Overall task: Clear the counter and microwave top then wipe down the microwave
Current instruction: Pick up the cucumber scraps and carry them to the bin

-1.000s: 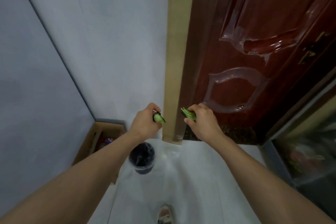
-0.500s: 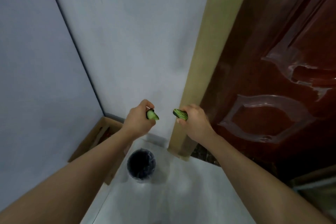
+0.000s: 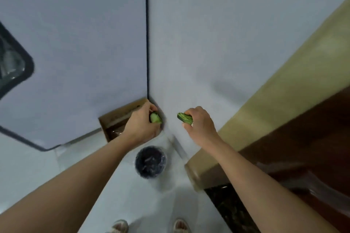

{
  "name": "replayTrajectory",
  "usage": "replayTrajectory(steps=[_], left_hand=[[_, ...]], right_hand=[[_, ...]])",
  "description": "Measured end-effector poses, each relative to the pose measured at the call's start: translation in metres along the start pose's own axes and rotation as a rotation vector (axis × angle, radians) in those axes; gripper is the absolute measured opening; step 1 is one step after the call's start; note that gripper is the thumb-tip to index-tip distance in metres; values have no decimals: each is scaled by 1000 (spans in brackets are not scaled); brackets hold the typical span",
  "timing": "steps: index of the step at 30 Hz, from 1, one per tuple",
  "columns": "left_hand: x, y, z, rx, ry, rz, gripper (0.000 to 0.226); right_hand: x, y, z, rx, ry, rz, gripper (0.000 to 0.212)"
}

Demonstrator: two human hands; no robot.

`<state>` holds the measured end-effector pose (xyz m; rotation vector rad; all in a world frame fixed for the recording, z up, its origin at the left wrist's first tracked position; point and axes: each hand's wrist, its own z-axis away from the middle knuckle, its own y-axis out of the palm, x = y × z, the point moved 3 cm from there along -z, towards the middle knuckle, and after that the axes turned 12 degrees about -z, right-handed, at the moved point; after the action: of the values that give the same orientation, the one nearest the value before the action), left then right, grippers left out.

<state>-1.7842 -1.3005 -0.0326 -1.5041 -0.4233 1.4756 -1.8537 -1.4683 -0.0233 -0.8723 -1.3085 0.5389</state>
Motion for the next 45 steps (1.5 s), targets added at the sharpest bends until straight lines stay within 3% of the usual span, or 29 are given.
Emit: replayTrajectory(steps=[5, 11, 23, 38, 45], left_hand=[[15, 21, 16, -80, -189, 48, 39], [39, 50, 19, -103, -290, 37, 35], [148, 164, -17, -60, -376, 32, 37], [312, 390, -89, -43, -411, -37, 33], [365, 471, -127, -61, -393, -104, 39]], right_hand=[[-18, 20, -17, 182, -155, -1, 33], [-30, 59, -34, 283, -229, -32, 30], [-106, 199, -48, 425, -98, 38, 35], [-265, 441, -73, 472, -150, 135, 35], [-320, 522, -93, 416, -209, 128, 35]])
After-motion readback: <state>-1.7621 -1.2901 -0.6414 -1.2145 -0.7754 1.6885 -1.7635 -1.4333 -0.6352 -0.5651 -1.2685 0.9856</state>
